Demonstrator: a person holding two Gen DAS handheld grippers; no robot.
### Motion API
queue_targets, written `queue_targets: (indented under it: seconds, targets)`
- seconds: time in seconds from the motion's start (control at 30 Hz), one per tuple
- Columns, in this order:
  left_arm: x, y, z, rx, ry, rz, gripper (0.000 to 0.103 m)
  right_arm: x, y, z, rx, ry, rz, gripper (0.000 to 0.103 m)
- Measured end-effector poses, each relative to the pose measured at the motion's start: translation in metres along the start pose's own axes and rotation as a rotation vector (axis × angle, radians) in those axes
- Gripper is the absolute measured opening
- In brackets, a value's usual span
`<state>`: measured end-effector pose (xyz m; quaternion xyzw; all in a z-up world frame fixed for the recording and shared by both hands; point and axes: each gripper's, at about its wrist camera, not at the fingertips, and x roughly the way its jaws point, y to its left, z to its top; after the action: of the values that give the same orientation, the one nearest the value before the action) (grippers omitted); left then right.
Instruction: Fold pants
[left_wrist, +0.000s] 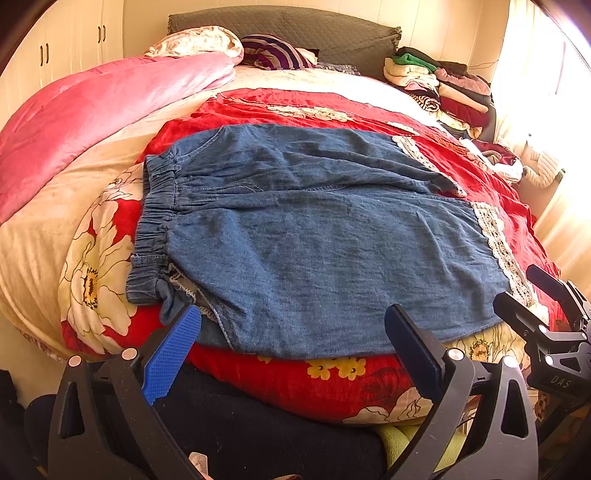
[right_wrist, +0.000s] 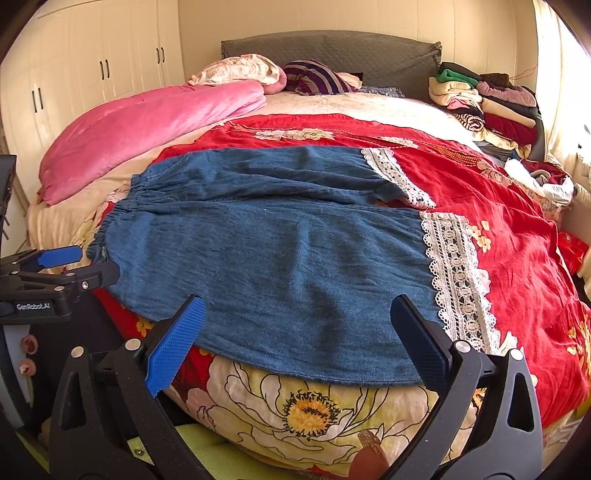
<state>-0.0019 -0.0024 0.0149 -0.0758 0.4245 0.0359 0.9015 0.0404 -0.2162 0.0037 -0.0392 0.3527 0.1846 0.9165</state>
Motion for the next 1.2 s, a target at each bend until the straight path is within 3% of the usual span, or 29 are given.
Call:
queue_targets:
  seconds: [0.3,0.6,0.7,0.8,1.0,1.03,1.1,1.2]
  targets:
    - [0.008,0.001,0.007,0.005,0.003,0.000,0.099,0.009,-0.003,0.003,-0.001,0.008,0.000,0.095]
    - [0.031,0.012,0.033,-0.003,-0.002,0.009,0.099,0.030,-0.036,0.034,0.039,0.023,0.007,0.095]
    - [0.043,0.019,0.045,-0.016,0.002,-0.001,0.099,0.042,-0.059,0.054,0.051,0.025,-0.013,0.095]
    - [0.062,0.029,0.057,-0.021,0.016,0.030,0.099,0.062,-0.096,0.078,0.129,0.053,0.035,0.095]
    - [0.096,0.046,0.061,-0.031,0.095,0.040,0.099,0.121,-0.166,0.119,0.202,0.120,0.033,0.094]
    - [0.099,0.047,0.059,-0.032,0.103,0.037,0.099,0.135,-0.175,0.124,0.205,0.147,0.035,0.089]
    - [0.103,0.046,0.055,-0.018,0.111,0.042,0.099,0.154,-0.184,0.131,0.192,0.176,0.046,0.063]
    - [0.106,0.045,0.054,-0.008,0.117,0.052,0.099,0.179,-0.191,0.140,0.187,0.225,0.067,0.057]
